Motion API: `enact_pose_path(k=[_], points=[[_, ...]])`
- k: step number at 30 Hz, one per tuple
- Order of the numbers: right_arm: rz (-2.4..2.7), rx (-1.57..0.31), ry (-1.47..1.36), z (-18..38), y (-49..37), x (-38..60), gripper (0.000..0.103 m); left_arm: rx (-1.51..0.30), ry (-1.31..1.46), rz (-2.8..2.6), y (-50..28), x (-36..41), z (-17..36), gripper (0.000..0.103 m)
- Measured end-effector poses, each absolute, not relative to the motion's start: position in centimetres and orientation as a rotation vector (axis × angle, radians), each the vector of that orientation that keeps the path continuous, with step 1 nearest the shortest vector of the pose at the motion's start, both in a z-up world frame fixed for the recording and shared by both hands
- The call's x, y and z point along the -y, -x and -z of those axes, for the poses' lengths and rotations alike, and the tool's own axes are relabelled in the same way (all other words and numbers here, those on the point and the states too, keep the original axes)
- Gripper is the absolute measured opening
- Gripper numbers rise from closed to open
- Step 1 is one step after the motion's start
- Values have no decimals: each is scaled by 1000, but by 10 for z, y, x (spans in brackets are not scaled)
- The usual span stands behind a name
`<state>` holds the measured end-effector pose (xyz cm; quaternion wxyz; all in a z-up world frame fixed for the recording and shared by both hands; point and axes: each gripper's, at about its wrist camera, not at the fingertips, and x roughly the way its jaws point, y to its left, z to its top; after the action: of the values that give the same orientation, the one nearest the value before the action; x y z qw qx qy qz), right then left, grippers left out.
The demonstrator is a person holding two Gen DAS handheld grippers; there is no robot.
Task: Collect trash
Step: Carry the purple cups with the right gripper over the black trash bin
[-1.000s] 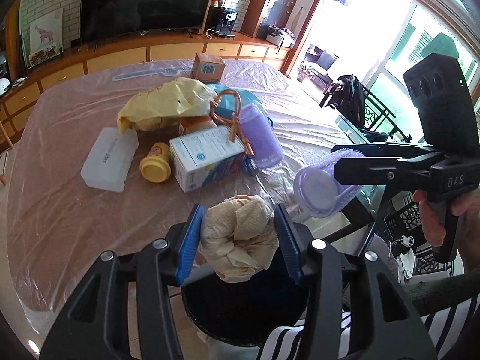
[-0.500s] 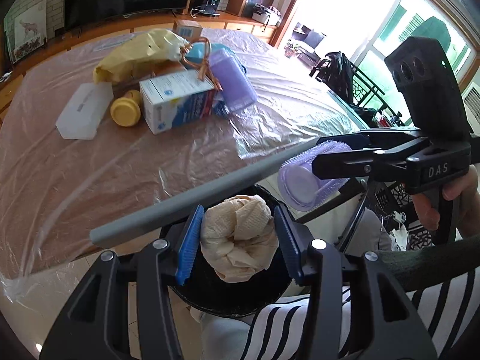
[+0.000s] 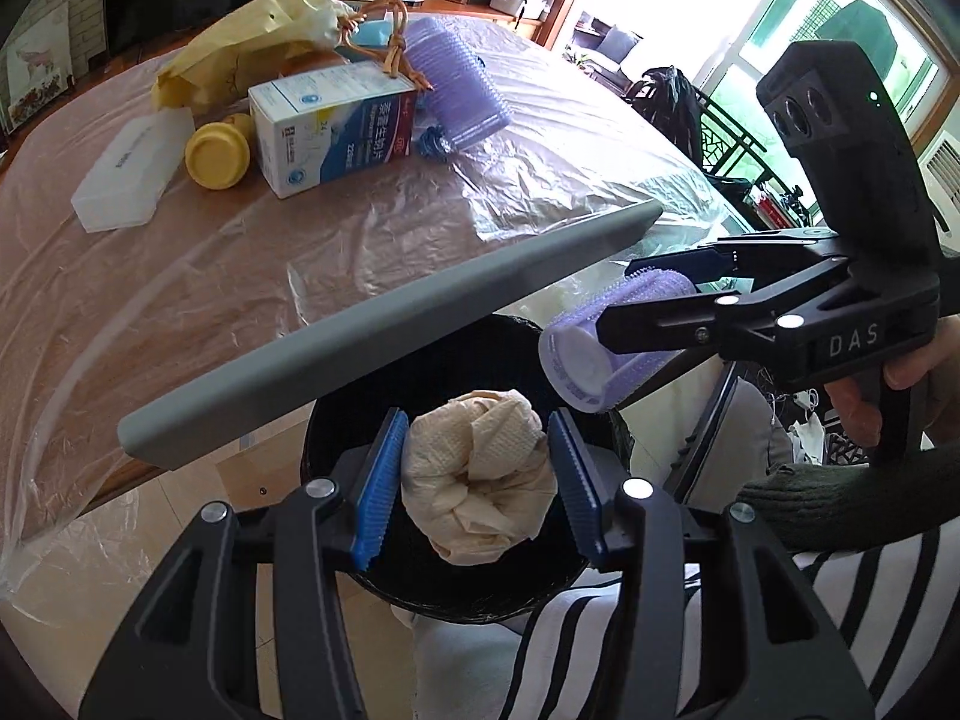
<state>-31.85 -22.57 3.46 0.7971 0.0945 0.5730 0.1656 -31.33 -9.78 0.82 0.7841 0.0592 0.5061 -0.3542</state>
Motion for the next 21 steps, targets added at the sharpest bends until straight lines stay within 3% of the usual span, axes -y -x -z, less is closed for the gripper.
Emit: enact_pose_path(k=[21], points=[[-301, -1262, -171, 3, 318, 211, 71, -1117, -184, 747, 312, 112, 16, 50]])
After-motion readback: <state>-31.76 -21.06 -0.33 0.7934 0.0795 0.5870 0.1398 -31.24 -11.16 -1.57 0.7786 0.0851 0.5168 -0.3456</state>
